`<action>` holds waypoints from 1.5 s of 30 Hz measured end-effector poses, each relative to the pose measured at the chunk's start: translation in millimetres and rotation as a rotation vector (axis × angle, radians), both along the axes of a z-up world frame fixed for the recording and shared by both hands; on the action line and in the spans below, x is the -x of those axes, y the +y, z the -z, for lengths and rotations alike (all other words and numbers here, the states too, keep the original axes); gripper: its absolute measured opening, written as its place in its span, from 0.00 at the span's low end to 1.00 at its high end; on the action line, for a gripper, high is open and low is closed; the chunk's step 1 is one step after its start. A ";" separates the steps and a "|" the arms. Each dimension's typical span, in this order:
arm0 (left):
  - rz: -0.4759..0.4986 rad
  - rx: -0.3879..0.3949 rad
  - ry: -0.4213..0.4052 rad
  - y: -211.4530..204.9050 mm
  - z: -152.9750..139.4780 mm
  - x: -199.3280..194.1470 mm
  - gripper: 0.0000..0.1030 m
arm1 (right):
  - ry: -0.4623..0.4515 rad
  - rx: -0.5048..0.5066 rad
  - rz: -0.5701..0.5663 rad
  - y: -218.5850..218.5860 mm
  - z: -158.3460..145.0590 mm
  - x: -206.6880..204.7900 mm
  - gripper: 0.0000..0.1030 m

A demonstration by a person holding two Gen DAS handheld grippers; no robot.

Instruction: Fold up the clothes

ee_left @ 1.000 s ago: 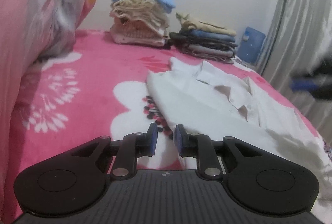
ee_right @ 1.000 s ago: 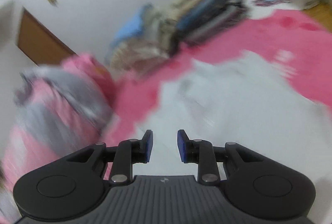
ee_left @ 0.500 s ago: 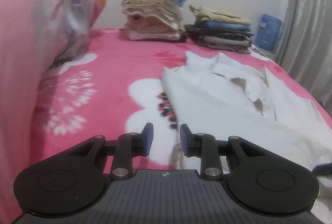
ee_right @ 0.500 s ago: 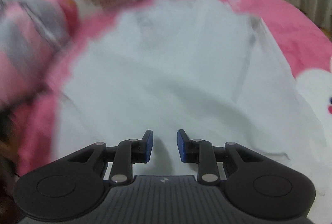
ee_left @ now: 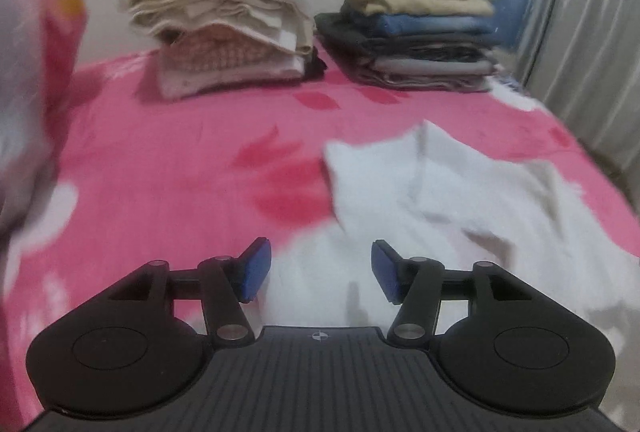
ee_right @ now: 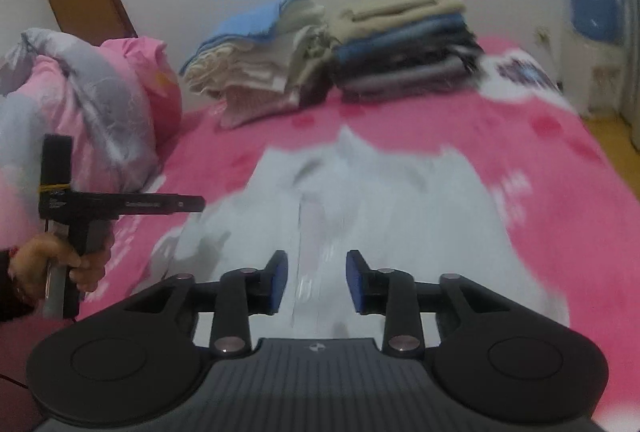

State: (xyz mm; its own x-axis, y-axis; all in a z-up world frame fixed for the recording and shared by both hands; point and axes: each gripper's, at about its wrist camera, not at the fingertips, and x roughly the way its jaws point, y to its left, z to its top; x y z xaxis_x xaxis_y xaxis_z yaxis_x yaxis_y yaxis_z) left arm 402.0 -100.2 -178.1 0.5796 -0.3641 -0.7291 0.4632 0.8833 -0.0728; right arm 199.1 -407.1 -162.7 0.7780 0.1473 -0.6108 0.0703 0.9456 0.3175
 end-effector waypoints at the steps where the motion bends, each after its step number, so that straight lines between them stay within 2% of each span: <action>1: -0.013 0.020 0.015 -3.5 4.2 -14.6 0.54 | 0.001 0.018 -0.019 -1.9 3.0 -21.5 0.37; 3: -0.026 0.100 0.077 -4.0 13.4 -39.2 0.55 | 0.007 0.064 -0.040 -5.9 9.8 -63.3 0.41; 5: -0.046 0.164 0.096 -3.7 24.6 -54.3 0.55 | 0.021 0.123 -0.060 -8.6 18.4 -104.1 0.41; 10: -0.068 0.207 0.156 -6.6 51.7 -80.9 0.55 | 0.089 0.301 -0.113 -3.2 40.1 -186.1 0.41; 17: -0.066 0.342 0.205 -5.5 55.3 -100.4 0.54 | 0.207 0.305 -0.129 4.8 63.1 -243.5 0.41; 19: -0.044 0.355 0.211 -8.2 57.6 -100.4 0.53 | 0.232 0.310 -0.120 4.2 68.4 -252.8 0.41; 21: -0.022 0.353 0.209 -12.5 60.1 -99.9 0.52 | 0.250 0.313 -0.113 2.2 71.2 -257.2 0.41; 23: -0.016 0.360 0.211 -15.6 61.5 -99.7 0.45 | 0.266 0.312 -0.105 0.0 73.9 -261.6 0.41; 26: -0.018 0.368 0.217 -20.4 63.9 -98.6 0.31 | 0.274 0.298 -0.108 -0.1 76.3 -265.0 0.41; 27: -0.020 0.367 0.216 -22.0 64.4 -97.6 0.21 | 0.276 0.296 -0.111 0.5 77.0 -265.8 0.41; 29: -0.029 0.366 0.208 -25.7 64.0 -95.2 0.12 | 0.280 0.292 -0.118 1.7 78.5 -267.5 0.37; 30: -0.033 0.375 0.207 -26.6 63.7 -94.6 0.08 | 0.281 0.295 -0.124 2.8 78.7 -267.8 0.28; 33: -0.031 0.414 0.200 -27.2 60.2 -89.6 0.06 | 0.270 0.344 -0.153 10.9 74.8 -264.4 0.06; 36: -0.031 0.442 0.174 -25.2 51.1 -82.0 0.03 | 0.225 0.340 -0.141 8.7 63.6 -253.5 0.03; 45: -0.027 0.516 0.113 -17.7 15.8 -47.1 0.03 | 0.105 0.281 -0.070 -1.7 32.1 -201.2 0.03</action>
